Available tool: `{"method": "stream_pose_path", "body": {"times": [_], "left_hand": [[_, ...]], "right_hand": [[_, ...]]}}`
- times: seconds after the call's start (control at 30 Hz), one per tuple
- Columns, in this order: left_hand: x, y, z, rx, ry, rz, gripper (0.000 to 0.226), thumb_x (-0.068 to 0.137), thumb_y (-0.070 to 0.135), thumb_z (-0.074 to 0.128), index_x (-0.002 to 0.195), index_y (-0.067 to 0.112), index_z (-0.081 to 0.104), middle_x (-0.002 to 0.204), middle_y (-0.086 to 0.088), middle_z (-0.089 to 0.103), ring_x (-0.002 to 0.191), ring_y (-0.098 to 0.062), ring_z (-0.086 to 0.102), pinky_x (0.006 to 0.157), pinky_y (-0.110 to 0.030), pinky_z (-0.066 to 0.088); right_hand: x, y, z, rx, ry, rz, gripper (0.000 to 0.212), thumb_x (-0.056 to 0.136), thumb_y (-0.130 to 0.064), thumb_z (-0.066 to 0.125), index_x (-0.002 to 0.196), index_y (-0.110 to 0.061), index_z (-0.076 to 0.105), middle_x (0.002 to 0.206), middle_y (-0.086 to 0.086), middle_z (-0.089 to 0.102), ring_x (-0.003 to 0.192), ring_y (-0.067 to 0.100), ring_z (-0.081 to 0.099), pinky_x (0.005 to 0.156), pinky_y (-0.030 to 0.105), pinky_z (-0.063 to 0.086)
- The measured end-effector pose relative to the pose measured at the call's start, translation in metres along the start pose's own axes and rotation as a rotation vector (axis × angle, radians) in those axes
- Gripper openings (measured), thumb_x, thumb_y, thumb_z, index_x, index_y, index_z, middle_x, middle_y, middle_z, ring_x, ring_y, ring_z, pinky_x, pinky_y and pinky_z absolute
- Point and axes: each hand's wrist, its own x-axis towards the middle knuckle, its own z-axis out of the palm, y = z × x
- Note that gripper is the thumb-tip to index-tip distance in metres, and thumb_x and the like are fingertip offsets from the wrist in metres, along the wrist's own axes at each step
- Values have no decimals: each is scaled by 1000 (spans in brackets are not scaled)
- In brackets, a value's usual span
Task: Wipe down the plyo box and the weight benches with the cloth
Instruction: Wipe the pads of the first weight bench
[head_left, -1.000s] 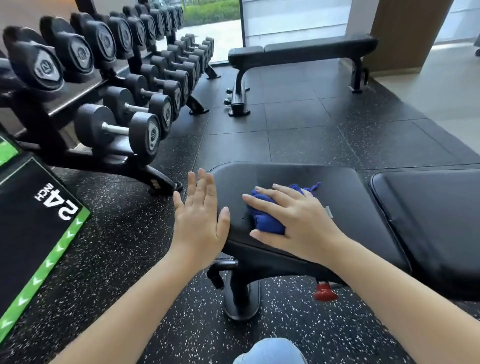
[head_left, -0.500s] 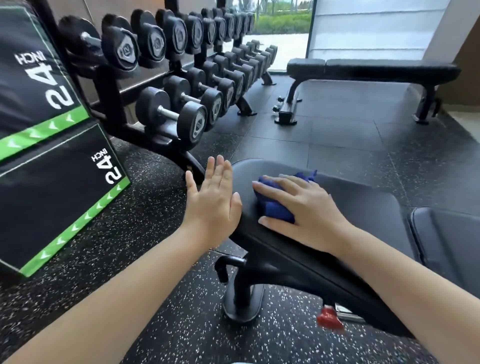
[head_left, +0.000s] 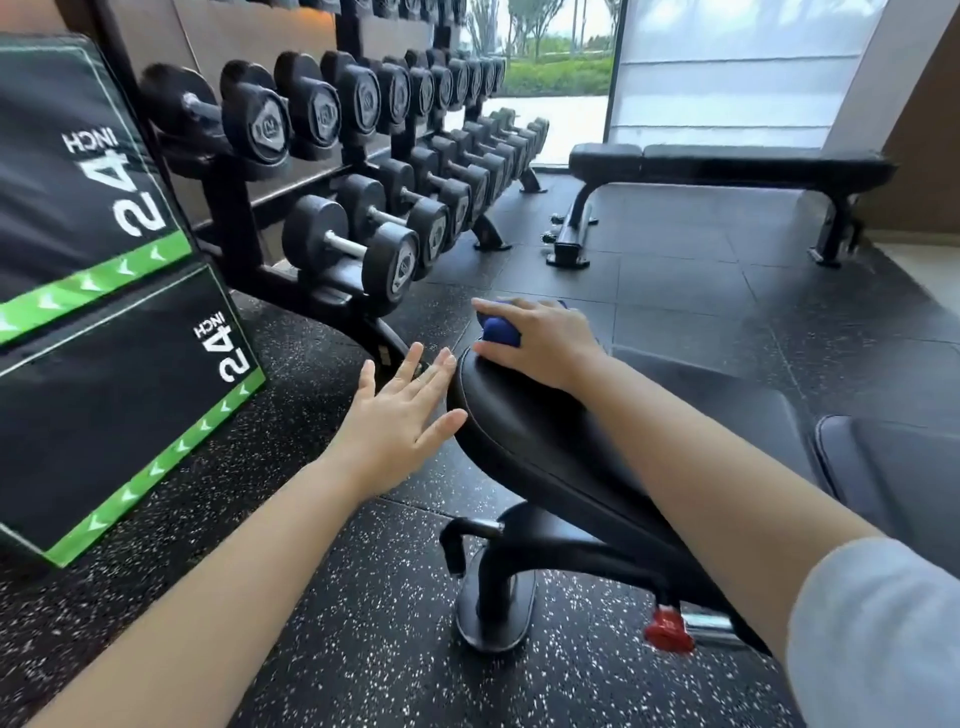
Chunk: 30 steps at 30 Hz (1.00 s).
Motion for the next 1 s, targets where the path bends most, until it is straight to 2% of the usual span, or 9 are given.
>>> {"method": "stream_pose_path", "body": {"times": [0.1, 0.2, 0.33, 0.47, 0.53, 0.6, 0.7, 0.9, 1.0], "left_hand": [[-11, 3, 4, 8, -17, -21, 77, 68, 69, -10, 134, 31, -19, 142, 26, -13, 131, 0, -25, 109, -44, -14], [-16, 4, 7, 12, -25, -39, 65, 84, 65, 2, 135, 30, -19, 147, 23, -11, 132, -2, -24, 110, -45, -12], [-16, 7, 3, 45, -18, -46, 61, 96, 55, 16, 145, 28, -8, 149, 19, -13, 137, -9, -21, 110, -47, -10], [-16, 11, -2, 61, -29, -87, 60, 96, 48, 22, 147, 29, -4, 152, 14, -12, 140, -13, -16, 110, -48, -8], [-17, 10, -3, 68, -31, -106, 60, 96, 50, 21, 146, 30, -5, 154, 12, -9, 141, -14, -15, 110, -48, -7], [-21, 6, -4, 72, -18, -112, 65, 90, 63, 11, 143, 33, -11, 153, 14, -8, 141, -14, -15, 110, -49, -7], [-26, 3, -4, 64, 47, -111, 74, 70, 65, -10, 137, 34, -17, 147, 19, -13, 139, -10, -17, 110, -47, -8], [-27, 16, 8, -86, 185, -95, 72, 78, 60, -1, 143, 27, 1, 146, 20, 0, 136, -2, -13, 111, -45, -7], [-34, 15, 15, -92, 265, -109, 75, 82, 59, 5, 147, 21, 12, 147, 16, 3, 138, -6, -9, 111, -47, -5]], "right_hand": [[-16, -3, -2, 39, 9, -51, 60, 82, -66, 47, 137, -45, 37, 139, -9, 47, 129, 19, 41, 102, 36, 34], [-71, -11, -3, 140, 177, -254, 62, 77, -65, 46, 132, -36, 51, 129, -2, 58, 117, 25, 55, 93, 46, 44], [-119, -16, 1, -22, 300, -443, 56, 79, -59, 52, 129, -35, 53, 130, -1, 57, 113, 27, 58, 85, 46, 49], [-90, -26, 1, 68, 262, -379, 57, 77, -62, 49, 124, -33, 59, 122, -1, 63, 107, 27, 61, 78, 48, 52], [-61, -37, -3, 105, 188, -243, 59, 76, -66, 45, 126, -38, 57, 124, -5, 61, 112, 23, 58, 87, 44, 48], [-30, -42, -5, 38, 45, -104, 55, 81, -66, 45, 132, -45, 47, 132, -11, 53, 124, 18, 46, 97, 38, 40], [2, -45, -2, -21, -95, -62, 50, 85, -63, 46, 133, -47, 43, 131, -12, 50, 126, 18, 40, 100, 43, 36], [-35, -30, -7, 102, 40, -191, 49, 83, -62, 50, 128, -44, 50, 125, -11, 54, 123, 16, 43, 97, 40, 38], [-77, -15, -10, 163, 131, -274, 61, 73, -69, 37, 123, -41, 56, 116, -9, 60, 115, 19, 52, 90, 41, 43]]}}
